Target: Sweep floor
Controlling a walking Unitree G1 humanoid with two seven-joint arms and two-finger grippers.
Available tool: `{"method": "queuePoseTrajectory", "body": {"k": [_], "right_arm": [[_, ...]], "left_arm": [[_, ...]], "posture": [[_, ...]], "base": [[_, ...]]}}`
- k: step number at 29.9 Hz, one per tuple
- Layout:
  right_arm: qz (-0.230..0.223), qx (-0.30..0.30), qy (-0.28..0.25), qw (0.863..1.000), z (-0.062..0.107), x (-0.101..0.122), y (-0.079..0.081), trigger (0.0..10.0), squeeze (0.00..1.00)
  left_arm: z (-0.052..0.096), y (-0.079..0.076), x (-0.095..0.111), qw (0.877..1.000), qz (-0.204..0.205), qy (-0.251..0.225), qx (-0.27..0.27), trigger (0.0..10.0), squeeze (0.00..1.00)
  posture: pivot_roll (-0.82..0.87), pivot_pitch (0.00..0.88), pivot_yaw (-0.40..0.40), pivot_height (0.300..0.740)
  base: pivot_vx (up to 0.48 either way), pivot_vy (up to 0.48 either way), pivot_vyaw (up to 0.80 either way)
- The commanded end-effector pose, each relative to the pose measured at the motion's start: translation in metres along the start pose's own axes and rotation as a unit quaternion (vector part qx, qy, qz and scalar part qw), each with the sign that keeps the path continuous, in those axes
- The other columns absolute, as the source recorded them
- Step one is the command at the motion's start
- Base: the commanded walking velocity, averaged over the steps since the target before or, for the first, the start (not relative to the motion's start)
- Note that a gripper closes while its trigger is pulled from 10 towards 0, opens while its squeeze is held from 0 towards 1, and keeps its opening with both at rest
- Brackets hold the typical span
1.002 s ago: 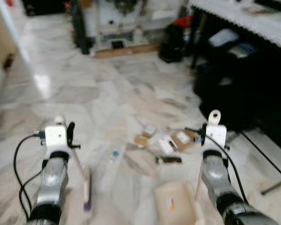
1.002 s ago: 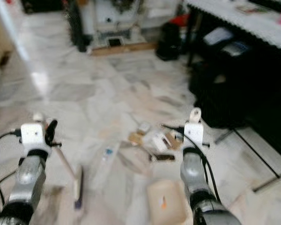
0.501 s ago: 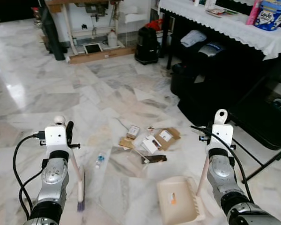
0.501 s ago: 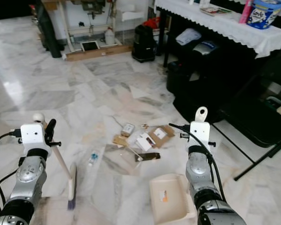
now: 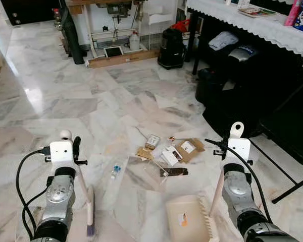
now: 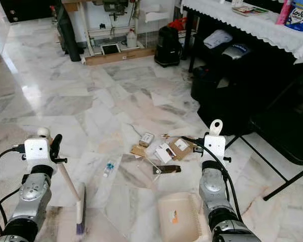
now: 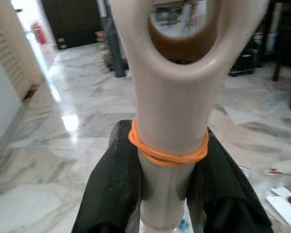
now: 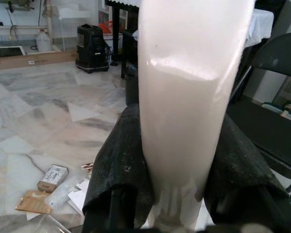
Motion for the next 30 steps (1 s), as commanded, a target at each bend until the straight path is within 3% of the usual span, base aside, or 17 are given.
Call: {"method": "queuePoseTrajectory", "body": {"k": [1,4,5,12,17,23,30], "right_arm": [[-0.008,-0.015,-0.029,0.999,-0.006,0.014,-0.011,10.0,0.00],[-0.037,-0.033,-0.016,0.999,-0.006,0.009,-0.022,10.0,0.00],[-0.033,-0.037,-0.019,0.999,-0.008,0.011,-0.030,10.0,0.00],[-0.014,-0.032,-0.019,0.999,-0.014,0.014,-0.037,10.0,0.00],[-0.023,-0.031,-0.014,0.999,-0.014,0.014,-0.030,10.0,0.00],[-0.021,0.006,-0.016,1.000,-0.012,0.016,-0.008,10.0,0.00],[-0.030,-0.010,-0.011,0.999,-0.010,0.012,-0.012,10.0,0.00]], "left_arm": [[-0.006,-0.010,0.012,1.000,-0.007,-0.025,-0.015,10.0,0.00],[-0.003,-0.011,0.011,1.000,-0.006,-0.025,-0.014,10.0,0.00],[0.000,-0.008,0.007,1.000,-0.001,-0.020,-0.004,10.0,0.00],[0.002,-0.009,0.005,1.000,0.005,-0.020,-0.001,10.0,0.00],[0.002,-0.005,0.008,1.000,-0.003,-0.027,-0.012,10.0,0.00],[0.001,0.019,0.012,0.999,-0.006,-0.038,0.022,10.0,0.00],[-0.001,0.023,0.015,0.999,-0.012,-0.038,0.019,10.0,0.00]], "posture": [[0.01,0.000,0.008,0.740],[0.00,0.000,-0.005,0.740],[0.00,0.000,-0.022,0.740],[0.04,0.000,-0.029,0.740],[0.06,0.000,-0.035,0.740],[0.07,0.000,-0.048,0.740],[0.05,0.000,-0.012,0.740]], "base": [[0.000,0.000,0.00],[0.000,-0.280,0.00],[0.000,-0.375,0.00],[0.000,-0.426,0.00],[0.000,-0.250,0.00],[0.000,0.000,0.00],[0.000,0.000,0.00]]}}
Point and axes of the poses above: a point about 5 cm out from each wrist's last joint towards the gripper, its own z axis pointing back from the gripper into the wrist, its own x axis along the axis of the wrist's last joint, y = z × x, the point moved 5 cm from there along -z, pointing out of the wrist towards the gripper, and after that the axes turned 3 degrees about z, right-handed, at the moved point
